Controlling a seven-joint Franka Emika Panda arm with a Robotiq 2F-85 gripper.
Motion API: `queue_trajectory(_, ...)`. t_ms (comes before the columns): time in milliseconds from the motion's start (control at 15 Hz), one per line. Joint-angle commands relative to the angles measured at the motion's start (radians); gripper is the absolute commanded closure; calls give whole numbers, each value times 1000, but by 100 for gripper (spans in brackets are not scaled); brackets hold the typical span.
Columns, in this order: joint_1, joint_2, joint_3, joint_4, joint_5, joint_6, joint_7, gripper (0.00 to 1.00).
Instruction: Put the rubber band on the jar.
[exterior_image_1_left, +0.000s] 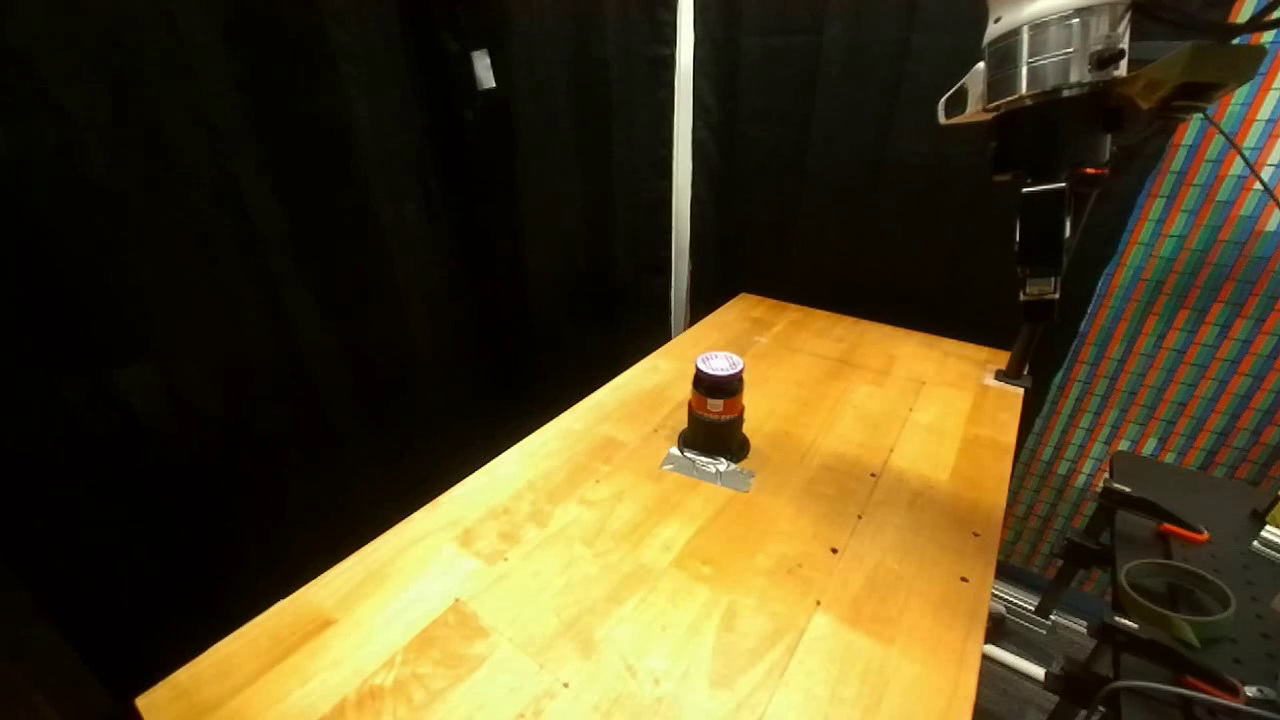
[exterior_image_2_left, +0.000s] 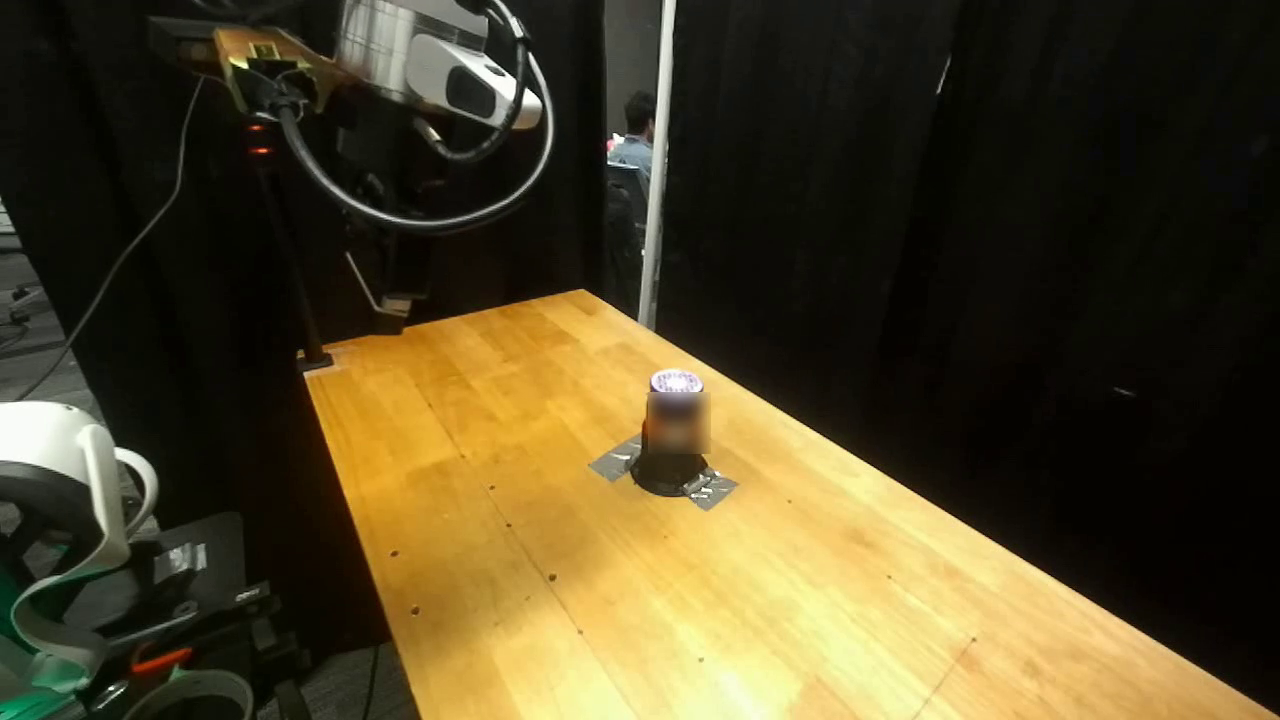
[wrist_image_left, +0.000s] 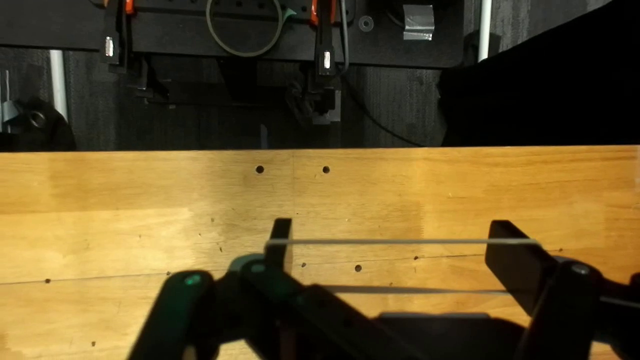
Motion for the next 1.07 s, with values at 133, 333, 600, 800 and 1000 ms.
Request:
queue_trajectory(133,-32,172,-16,138,-96,16,-119,0)
queue_trajectory(333,-37,305,-12,252,-163,39,-175,0)
queue_trajectory(600,-33,504,-1,450,-156,87,-234,0)
queue_trajectory(800,-37,630,9,589,-156,107,-259,0)
queue_trajectory(1000,-41,756,13,736,-159,99,-264,0)
